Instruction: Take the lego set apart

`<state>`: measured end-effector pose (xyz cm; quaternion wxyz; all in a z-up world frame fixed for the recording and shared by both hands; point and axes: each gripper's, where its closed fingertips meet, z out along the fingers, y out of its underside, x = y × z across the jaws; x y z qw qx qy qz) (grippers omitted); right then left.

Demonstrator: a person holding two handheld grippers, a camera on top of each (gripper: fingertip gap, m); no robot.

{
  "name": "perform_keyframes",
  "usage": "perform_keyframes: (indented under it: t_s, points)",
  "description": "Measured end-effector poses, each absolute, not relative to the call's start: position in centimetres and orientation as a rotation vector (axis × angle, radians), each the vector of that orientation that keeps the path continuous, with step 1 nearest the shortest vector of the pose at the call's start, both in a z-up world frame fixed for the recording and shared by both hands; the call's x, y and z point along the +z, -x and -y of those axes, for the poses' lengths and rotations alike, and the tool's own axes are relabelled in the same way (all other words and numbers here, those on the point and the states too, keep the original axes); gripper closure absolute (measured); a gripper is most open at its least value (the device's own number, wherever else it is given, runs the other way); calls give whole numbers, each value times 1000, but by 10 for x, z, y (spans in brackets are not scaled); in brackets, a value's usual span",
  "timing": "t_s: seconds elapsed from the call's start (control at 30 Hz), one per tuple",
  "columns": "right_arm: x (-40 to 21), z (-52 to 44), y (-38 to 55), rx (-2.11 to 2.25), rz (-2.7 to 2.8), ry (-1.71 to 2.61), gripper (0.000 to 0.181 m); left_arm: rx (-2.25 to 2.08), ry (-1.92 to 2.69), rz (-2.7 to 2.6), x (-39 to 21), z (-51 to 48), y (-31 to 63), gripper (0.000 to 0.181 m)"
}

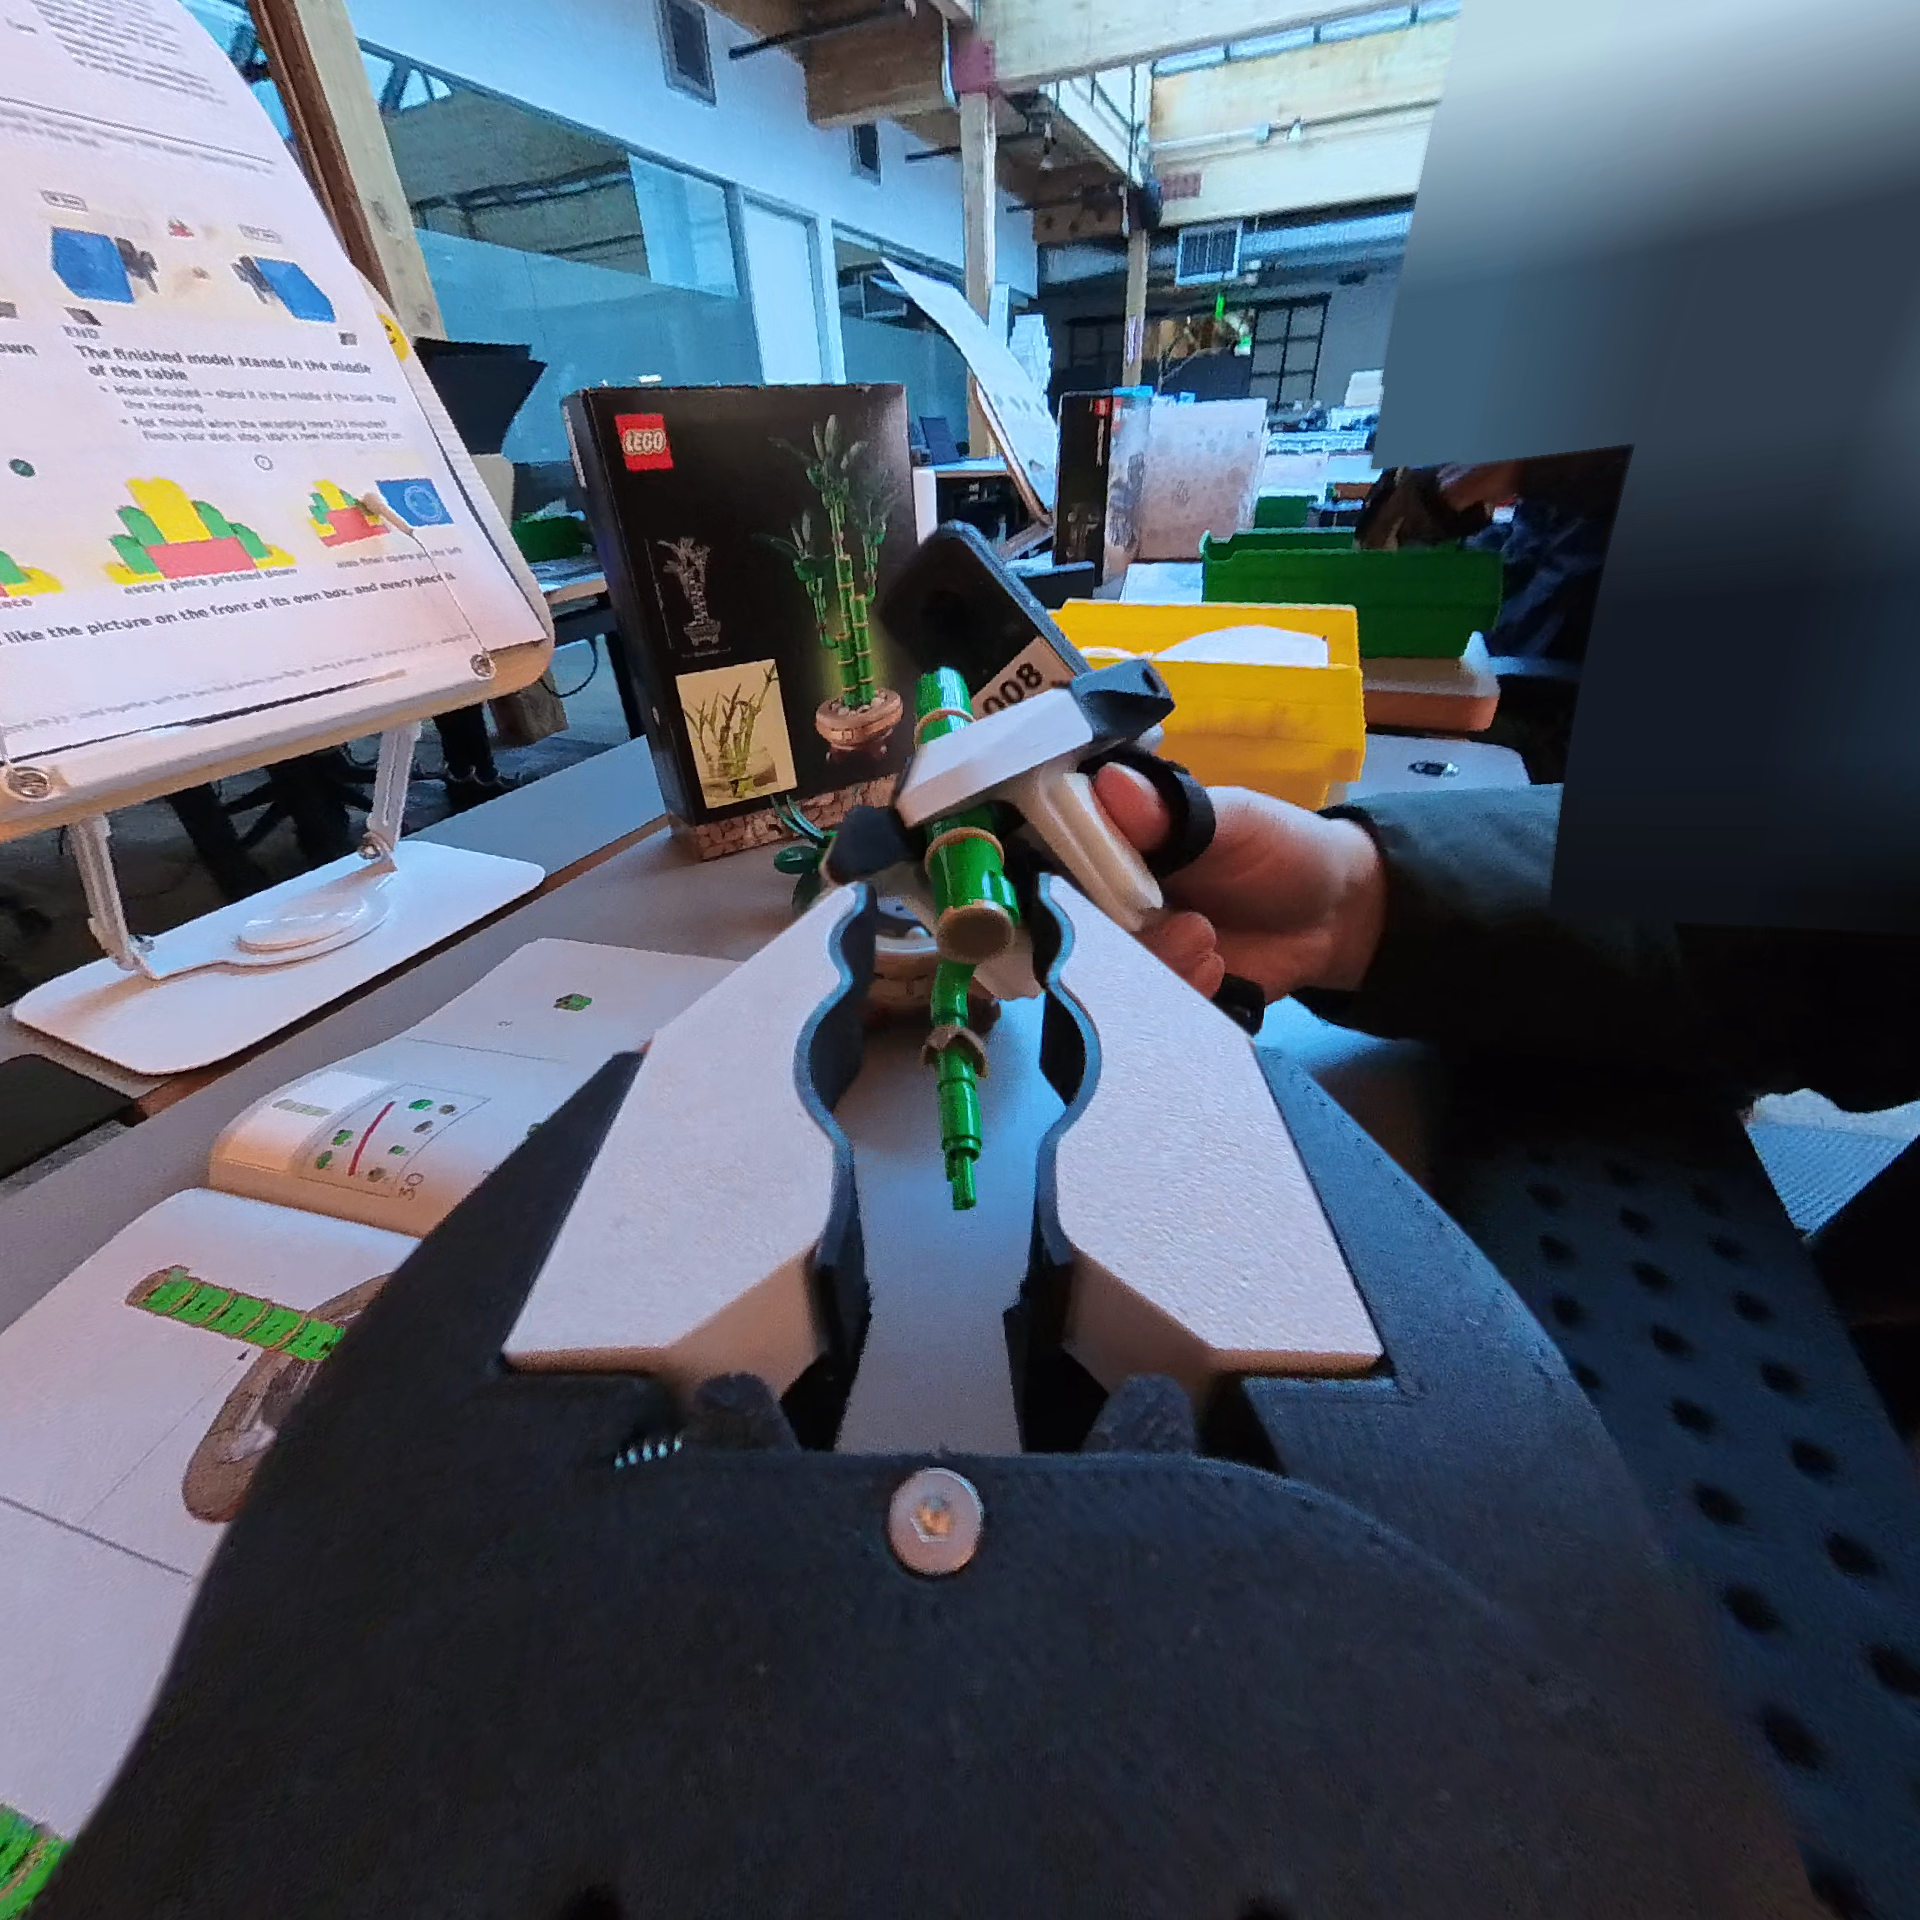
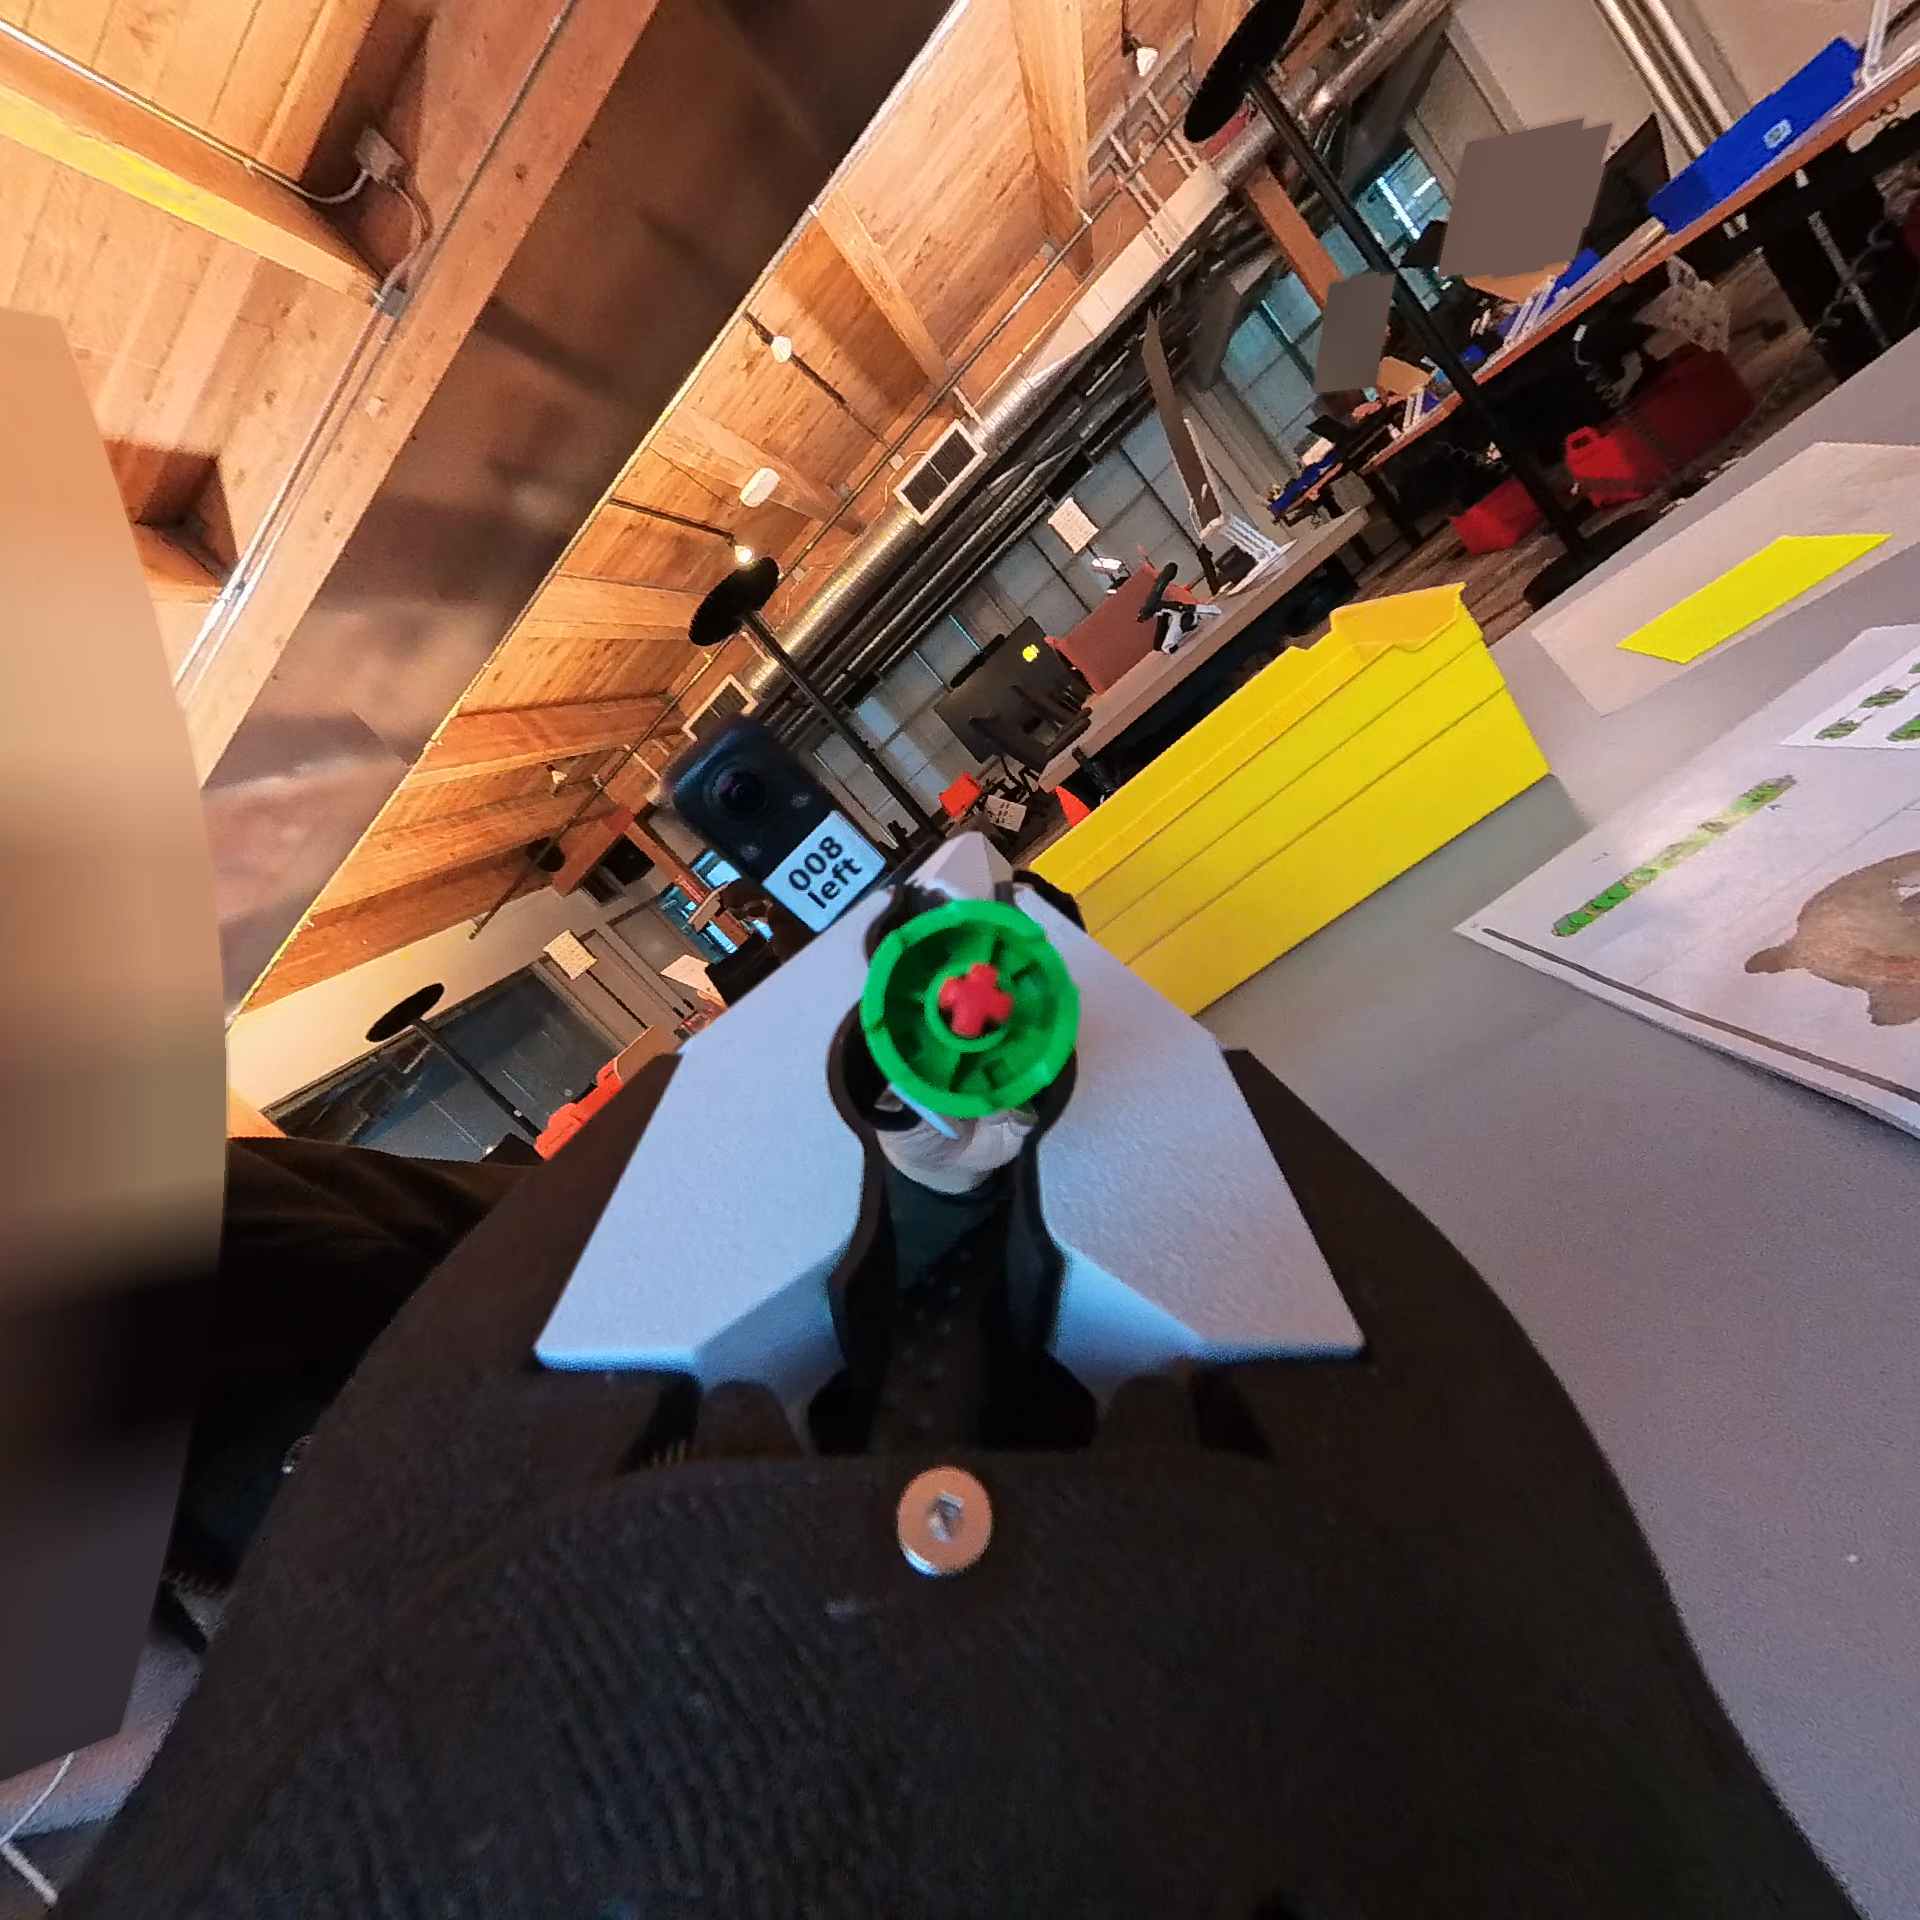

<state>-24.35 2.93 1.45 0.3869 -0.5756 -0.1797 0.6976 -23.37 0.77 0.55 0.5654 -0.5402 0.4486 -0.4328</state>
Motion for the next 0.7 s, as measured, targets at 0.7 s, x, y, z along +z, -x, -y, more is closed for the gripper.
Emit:
perform_keyframes:
  t_s: [0.7]
  points:
    - [-9, -20, 244, 1714, 711, 1574, 159, -1212, 1441, -1039, -9, -11, 235, 167]
